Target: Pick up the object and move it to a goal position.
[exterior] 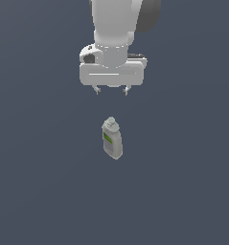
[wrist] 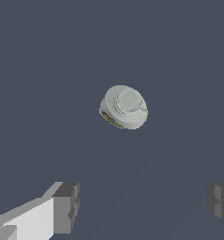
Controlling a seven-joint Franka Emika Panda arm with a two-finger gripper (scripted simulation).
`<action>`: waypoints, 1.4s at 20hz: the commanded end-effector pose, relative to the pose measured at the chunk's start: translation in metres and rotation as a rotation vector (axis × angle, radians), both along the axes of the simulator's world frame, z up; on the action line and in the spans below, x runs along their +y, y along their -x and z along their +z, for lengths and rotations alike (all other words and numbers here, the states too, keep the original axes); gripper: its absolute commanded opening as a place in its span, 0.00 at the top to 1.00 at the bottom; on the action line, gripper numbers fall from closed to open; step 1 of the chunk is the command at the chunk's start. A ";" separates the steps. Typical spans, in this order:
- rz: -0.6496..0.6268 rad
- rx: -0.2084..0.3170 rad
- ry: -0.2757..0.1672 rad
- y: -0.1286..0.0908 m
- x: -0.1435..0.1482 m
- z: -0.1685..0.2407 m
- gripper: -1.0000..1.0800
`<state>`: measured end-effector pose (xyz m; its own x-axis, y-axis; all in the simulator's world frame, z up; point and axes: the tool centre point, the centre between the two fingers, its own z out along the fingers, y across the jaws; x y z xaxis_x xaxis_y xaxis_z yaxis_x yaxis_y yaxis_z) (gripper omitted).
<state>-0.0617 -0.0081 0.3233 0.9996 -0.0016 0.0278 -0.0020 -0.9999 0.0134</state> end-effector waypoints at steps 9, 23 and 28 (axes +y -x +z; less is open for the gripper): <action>0.040 -0.034 -0.011 -0.010 0.011 0.012 0.04; 0.101 -0.035 -0.010 -0.016 0.012 0.011 0.04; 0.177 -0.028 -0.006 -0.022 0.011 0.007 0.04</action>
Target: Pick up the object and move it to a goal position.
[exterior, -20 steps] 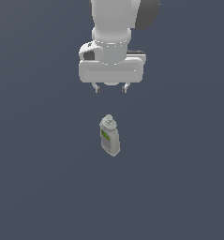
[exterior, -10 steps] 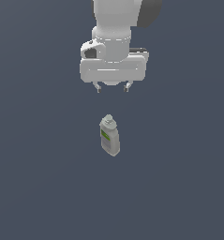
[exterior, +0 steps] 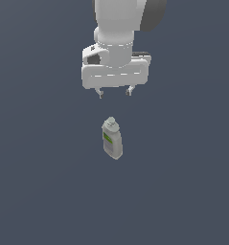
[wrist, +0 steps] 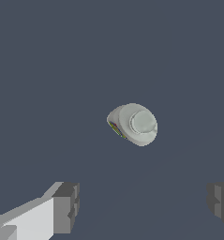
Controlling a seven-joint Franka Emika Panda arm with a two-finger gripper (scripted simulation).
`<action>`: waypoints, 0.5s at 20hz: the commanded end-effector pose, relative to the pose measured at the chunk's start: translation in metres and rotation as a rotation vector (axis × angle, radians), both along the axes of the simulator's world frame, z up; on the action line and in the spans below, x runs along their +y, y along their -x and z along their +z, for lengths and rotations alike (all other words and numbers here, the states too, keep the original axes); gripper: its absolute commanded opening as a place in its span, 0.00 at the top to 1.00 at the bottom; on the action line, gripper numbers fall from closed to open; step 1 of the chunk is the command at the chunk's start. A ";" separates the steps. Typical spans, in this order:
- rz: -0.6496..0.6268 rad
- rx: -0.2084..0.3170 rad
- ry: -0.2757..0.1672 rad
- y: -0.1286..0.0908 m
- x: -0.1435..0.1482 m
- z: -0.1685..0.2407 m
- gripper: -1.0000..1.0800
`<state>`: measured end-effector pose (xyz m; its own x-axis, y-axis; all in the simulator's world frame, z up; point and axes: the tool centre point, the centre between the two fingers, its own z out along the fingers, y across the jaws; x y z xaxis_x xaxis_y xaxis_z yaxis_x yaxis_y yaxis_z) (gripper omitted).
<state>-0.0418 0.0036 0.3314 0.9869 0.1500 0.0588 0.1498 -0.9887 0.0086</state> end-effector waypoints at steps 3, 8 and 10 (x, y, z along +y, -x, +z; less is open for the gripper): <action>0.086 0.007 0.006 -0.007 -0.001 -0.006 0.04; 0.208 0.018 0.012 -0.016 -0.002 -0.014 0.04; 0.259 0.022 0.014 -0.020 -0.003 -0.017 0.04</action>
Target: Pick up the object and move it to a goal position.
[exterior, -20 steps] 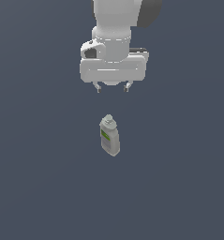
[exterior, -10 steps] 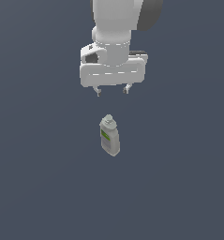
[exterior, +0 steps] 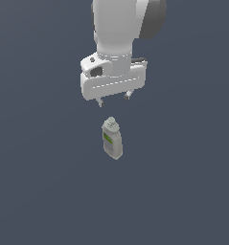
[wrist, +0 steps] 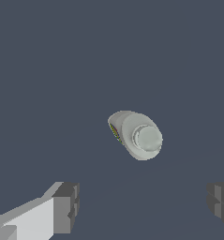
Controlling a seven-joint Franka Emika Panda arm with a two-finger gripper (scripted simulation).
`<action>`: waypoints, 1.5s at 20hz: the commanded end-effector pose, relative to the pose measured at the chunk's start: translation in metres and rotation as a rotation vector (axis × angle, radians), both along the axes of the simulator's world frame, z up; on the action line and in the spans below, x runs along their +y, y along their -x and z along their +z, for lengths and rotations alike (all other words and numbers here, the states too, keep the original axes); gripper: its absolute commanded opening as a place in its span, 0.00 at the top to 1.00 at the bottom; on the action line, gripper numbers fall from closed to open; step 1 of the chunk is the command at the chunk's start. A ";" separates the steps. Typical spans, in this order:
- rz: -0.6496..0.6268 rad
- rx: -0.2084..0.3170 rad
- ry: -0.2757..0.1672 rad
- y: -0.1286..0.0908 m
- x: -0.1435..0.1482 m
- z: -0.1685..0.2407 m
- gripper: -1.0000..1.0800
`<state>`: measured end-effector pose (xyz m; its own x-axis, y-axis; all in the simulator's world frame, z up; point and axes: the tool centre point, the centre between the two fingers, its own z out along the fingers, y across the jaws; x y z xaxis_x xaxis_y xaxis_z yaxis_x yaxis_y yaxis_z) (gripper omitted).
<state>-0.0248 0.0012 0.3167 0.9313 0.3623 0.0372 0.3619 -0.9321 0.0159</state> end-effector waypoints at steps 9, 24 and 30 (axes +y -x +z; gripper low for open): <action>0.265 0.023 0.008 -0.019 -0.003 -0.020 0.04; 0.468 0.040 0.008 -0.034 -0.006 -0.036 0.04; 0.470 0.040 0.008 -0.034 -0.006 -0.038 0.04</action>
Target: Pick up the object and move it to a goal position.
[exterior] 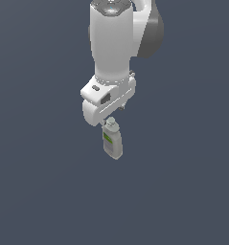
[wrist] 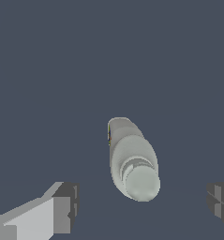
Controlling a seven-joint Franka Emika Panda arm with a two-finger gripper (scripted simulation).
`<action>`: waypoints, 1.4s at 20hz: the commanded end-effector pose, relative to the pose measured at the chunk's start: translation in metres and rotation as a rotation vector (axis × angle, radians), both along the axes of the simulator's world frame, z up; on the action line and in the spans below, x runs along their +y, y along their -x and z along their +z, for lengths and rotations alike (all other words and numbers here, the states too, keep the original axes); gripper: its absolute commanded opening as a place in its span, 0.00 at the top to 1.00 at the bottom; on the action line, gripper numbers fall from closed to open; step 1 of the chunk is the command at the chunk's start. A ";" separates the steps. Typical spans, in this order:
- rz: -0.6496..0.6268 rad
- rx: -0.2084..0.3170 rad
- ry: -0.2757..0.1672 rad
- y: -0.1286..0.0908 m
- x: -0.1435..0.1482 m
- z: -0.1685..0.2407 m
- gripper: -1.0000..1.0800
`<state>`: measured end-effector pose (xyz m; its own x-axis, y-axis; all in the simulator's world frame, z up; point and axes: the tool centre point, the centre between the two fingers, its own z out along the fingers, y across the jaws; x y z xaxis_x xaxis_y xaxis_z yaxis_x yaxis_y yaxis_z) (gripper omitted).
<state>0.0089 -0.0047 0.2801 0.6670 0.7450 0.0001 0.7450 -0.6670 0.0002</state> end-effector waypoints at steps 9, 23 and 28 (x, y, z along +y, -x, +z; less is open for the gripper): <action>0.003 0.000 0.000 0.001 0.000 -0.035 0.04; 0.005 0.000 0.000 0.000 0.000 -0.050 1.00; 0.004 -0.002 0.000 -0.001 0.000 -0.048 1.00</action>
